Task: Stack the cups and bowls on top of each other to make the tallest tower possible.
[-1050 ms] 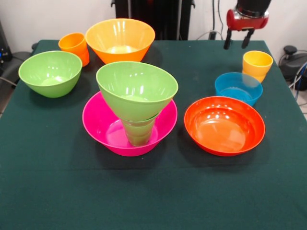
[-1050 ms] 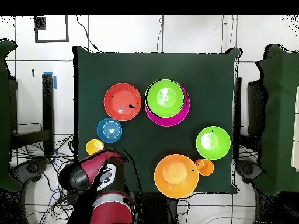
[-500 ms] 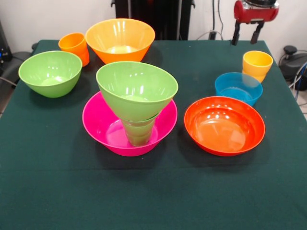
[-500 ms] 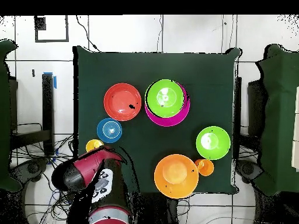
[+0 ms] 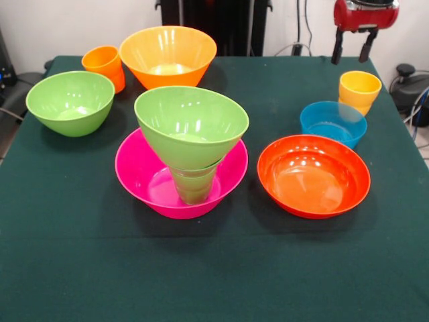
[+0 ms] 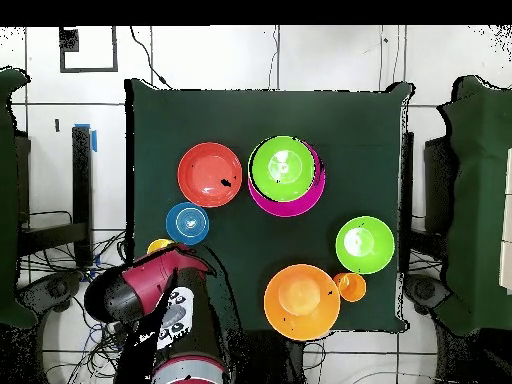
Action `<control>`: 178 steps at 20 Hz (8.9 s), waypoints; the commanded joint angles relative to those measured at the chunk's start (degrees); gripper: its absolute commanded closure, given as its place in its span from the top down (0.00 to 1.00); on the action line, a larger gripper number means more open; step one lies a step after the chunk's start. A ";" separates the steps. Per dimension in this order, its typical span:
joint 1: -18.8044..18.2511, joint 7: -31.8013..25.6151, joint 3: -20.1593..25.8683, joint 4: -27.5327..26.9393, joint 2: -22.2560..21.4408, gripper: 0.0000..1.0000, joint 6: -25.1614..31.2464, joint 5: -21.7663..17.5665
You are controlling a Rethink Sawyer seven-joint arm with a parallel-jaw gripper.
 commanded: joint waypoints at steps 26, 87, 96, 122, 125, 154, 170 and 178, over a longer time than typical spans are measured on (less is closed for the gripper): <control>-6.81 -6.94 9.37 -8.24 3.60 1.00 11.22 -4.44; -3.39 0.12 6.88 -7.83 8.98 1.00 4.24 -9.56; -3.92 -0.03 6.72 -9.02 11.92 1.00 2.20 -10.29; -2.66 0.90 7.07 -7.22 8.80 1.00 4.07 -8.98; -3.15 0.44 7.85 -7.07 8.08 1.00 4.99 -8.31; -5.43 -2.13 9.37 -13.07 10.51 1.00 2.71 -9.94; -5.73 -2.32 9.43 -13.35 11.66 1.00 3.09 -10.22; -5.51 -2.69 9.41 -13.39 11.32 0.00 6.66 -9.09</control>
